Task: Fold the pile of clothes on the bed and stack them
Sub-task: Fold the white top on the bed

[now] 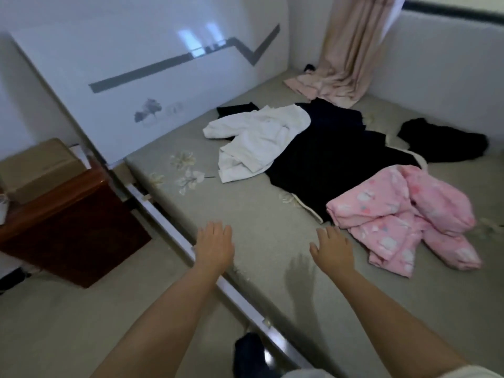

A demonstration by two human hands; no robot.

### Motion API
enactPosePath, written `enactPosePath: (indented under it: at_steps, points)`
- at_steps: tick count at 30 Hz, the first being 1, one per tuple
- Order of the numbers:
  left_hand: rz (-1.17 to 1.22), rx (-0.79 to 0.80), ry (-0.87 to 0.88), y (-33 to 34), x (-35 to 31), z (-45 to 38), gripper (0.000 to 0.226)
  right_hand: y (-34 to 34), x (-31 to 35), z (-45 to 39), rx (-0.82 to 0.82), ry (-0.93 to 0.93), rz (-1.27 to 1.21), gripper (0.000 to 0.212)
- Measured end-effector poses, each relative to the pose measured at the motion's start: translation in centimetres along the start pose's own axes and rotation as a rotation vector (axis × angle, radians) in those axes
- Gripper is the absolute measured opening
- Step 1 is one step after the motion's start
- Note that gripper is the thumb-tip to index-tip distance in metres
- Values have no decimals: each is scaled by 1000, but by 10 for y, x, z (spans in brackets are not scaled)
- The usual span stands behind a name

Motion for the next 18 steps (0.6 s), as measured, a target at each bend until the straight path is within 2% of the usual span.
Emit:
enactPosePath:
  at_steps: [5, 9, 14, 18]
  points:
    - [-26, 32, 116, -15, -9, -133, 41, -13, -14, -99, -18, 154, -45, 46]
    - [-34, 4, 162, -33, 8, -213, 44, -28, 2, -166, 5, 176, -89, 51]
    - [-37, 33, 146, -53, 53, -314, 45, -52, 43, -261, -9, 142, -89, 52]
    - [-16, -88, 184, -54, 105, -390, 37, -47, 97, -345, 50, 145, -112, 51]
Point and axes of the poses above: each hand's wrist, its own z-axis away from the middle knuckle, its own y-axis out of the palm, x = y × z, the point moved 1 cm from there along -z, towards the middle knuckle, and after that the axes turned 1 degree about -z, right-handed, at the moved point
